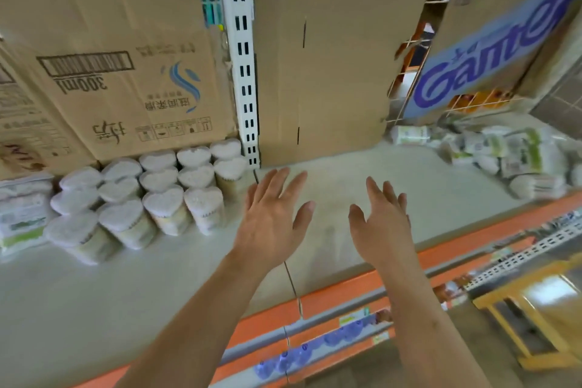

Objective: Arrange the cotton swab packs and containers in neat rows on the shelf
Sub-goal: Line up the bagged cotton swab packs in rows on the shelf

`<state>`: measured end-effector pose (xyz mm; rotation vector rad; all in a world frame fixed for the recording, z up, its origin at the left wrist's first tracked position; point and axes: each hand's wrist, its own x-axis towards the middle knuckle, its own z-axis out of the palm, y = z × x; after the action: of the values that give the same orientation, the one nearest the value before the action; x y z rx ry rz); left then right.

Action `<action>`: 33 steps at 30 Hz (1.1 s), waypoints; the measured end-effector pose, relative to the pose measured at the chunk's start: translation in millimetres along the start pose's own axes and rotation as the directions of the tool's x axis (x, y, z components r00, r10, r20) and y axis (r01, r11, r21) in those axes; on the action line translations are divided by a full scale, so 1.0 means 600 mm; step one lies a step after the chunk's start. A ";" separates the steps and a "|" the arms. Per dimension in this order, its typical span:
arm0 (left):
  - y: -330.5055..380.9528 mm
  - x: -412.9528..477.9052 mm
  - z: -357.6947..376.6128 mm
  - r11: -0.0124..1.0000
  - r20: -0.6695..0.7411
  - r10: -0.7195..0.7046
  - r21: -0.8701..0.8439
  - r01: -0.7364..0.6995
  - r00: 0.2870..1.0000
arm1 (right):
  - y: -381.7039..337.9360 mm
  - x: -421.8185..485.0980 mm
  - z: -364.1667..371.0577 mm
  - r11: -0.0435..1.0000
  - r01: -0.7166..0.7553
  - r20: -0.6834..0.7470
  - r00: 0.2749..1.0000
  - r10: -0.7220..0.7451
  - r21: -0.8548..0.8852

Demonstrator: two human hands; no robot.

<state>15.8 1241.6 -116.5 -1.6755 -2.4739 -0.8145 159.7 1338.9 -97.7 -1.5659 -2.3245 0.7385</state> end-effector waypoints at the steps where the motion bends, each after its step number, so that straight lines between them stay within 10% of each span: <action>1: 0.004 0.007 0.007 1.000 0.044 -0.011 0.018 0.011 0.999 | 0.011 0.007 -0.005 1.000 -0.014 -0.004 1.000 0.014 0.011; 26: 0.354 0.332 0.355 0.978 0.388 -0.113 -0.118 0.171 0.915 | 0.365 0.339 -0.188 0.874 -0.141 -0.182 0.951 0.250 0.465; 33: 0.416 0.414 0.397 0.489 0.512 -0.453 -0.541 0.684 0.729 | 0.399 0.390 -0.203 0.861 -0.137 -0.167 0.954 0.248 0.490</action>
<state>190.8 1628.2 -142.9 -1.0355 -3.2865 -1.9413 313.6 1657.1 -140.8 -1.5642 -1.6715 1.0243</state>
